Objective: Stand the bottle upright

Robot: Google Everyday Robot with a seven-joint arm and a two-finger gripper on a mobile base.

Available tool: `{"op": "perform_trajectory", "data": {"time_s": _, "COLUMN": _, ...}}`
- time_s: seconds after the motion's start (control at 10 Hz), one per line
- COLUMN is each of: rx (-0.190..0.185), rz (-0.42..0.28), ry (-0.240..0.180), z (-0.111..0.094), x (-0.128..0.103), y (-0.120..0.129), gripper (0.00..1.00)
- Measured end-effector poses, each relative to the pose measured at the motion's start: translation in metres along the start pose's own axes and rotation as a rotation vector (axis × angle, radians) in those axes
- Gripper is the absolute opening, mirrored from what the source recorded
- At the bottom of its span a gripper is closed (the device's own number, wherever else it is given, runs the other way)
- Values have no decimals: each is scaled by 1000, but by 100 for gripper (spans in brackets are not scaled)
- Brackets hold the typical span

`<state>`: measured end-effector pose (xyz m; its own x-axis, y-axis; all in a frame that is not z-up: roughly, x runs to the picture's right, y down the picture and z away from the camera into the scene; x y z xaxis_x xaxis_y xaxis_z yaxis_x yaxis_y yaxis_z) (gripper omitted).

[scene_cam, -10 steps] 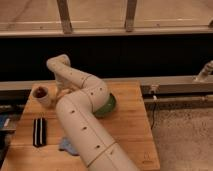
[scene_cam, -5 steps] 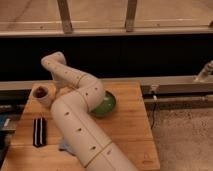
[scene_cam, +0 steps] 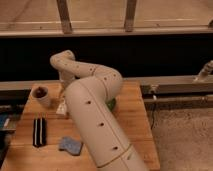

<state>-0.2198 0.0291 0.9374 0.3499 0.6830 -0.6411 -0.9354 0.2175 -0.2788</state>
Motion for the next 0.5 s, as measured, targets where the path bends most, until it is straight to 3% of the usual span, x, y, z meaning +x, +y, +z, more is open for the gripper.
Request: {"op": "perform_trajectory", "data": {"time_s": 0.5, "rx": -51, "rz": -21, "ry": -26, "z": 2, "x": -4, "y": 8, "gripper": 80}}
